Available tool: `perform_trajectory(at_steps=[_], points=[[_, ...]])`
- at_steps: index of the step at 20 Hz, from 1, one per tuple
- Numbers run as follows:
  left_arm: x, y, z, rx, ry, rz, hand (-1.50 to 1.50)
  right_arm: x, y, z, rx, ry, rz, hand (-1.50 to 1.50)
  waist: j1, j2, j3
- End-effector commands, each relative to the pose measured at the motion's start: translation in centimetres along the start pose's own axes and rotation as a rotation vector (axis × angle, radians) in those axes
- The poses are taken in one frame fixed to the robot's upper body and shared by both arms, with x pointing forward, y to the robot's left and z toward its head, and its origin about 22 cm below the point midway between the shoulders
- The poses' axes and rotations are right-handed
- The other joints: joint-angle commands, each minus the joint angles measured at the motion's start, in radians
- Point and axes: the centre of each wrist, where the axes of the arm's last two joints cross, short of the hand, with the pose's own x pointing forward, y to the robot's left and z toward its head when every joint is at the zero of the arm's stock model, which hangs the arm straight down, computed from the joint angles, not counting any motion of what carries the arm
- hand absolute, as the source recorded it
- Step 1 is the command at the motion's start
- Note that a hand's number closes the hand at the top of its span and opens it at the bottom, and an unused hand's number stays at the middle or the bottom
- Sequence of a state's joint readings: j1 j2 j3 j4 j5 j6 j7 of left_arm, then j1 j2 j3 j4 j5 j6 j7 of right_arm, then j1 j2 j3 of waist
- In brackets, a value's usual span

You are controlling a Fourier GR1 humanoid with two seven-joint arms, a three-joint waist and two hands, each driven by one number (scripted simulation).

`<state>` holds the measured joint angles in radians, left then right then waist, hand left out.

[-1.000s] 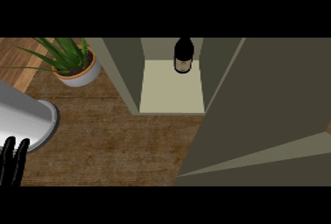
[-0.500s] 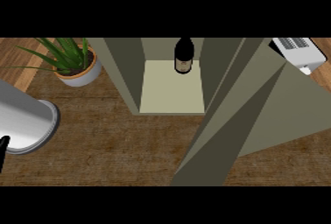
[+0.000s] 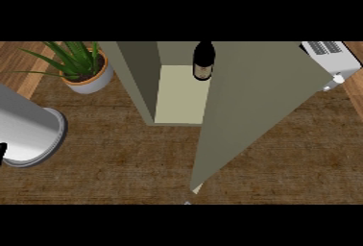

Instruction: Pick up the wine, place it into the cabinet and close the cabinet

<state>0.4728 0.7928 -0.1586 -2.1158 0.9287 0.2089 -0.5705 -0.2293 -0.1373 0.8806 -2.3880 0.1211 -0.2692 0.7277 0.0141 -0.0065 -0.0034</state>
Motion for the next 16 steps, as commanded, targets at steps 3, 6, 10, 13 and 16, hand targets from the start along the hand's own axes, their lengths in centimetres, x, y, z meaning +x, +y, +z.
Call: perform_trajectory(at_steps=[3,6,10,13,16], points=[[0.6,-0.7,-0.2,-0.020,0.010,0.046,-1.50,1.1,3.0,-3.6,0.097,-0.060,-0.025,1.50,0.024,0.004,0.000],[-0.6,0.2,-0.8,-0.015,0.000,0.035,-1.50,2.0,2.2,-4.7,0.102,-0.045,-0.072,1.50,0.017,0.009,-0.001],[-0.5,-1.1,-1.2,-0.012,0.015,0.044,-1.50,2.4,2.2,-7.9,0.094,-0.083,-0.051,1.50,0.028,0.012,0.000],[-1.1,-1.1,-1.5,0.004,-0.003,0.036,-1.50,2.9,2.2,-11.0,0.084,-0.075,-0.056,1.50,0.025,0.012,0.001],[-1.5,0.3,-2.2,0.025,-0.003,0.041,-1.50,4.6,2.4,-13.8,0.038,-0.089,-0.024,1.50,0.018,0.008,0.000]])
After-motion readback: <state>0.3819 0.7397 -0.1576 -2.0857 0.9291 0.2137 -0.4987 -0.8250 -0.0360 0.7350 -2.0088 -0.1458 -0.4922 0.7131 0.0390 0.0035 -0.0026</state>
